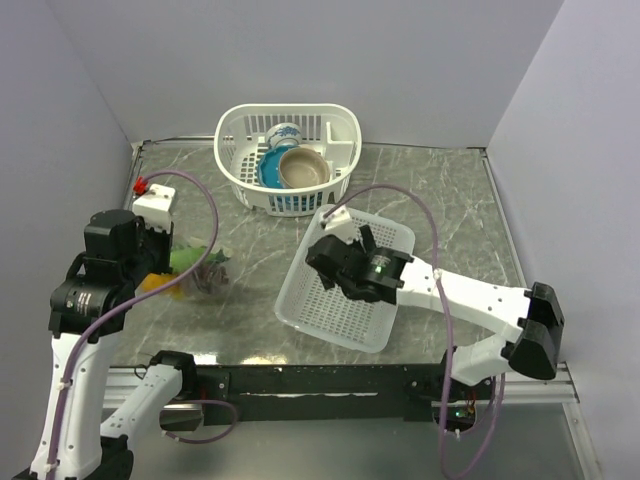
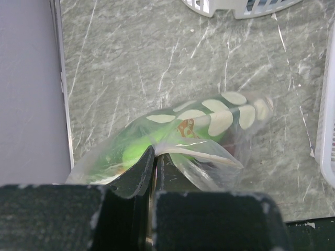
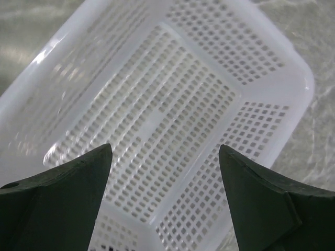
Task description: Open the zip-top bag and remove the fake food
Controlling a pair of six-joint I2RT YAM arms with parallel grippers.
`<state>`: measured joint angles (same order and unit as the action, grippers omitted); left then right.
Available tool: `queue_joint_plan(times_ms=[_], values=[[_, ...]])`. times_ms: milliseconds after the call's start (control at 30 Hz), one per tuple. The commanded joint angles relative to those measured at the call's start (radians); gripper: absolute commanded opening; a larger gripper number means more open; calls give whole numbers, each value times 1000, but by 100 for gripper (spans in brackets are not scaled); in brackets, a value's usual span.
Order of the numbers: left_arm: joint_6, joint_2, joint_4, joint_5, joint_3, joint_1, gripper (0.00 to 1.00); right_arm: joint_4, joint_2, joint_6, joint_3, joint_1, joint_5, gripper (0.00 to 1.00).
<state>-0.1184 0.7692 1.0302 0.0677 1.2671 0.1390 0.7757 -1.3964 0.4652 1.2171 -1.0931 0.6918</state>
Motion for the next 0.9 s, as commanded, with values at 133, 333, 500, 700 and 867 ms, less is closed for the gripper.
queue_joint_plan(times_ms=[133,333,500,700,867], values=[[-10,-22,-61,-14,-14,2,1,-49,200,-263,-91,-220,-183,94],[-10,-30,-64,-11,-12,2,1,77,120,-276,-50,-275,-164,95],[-1,-24,-56,-20,-2,2,1,62,86,-283,-76,-286,-178,95],[-7,-24,-61,-14,-8,2,1,-1,73,-319,-90,-329,-328,94],[-10,-24,-64,-6,-17,2,1,-22,53,-339,-80,-370,-445,93]])
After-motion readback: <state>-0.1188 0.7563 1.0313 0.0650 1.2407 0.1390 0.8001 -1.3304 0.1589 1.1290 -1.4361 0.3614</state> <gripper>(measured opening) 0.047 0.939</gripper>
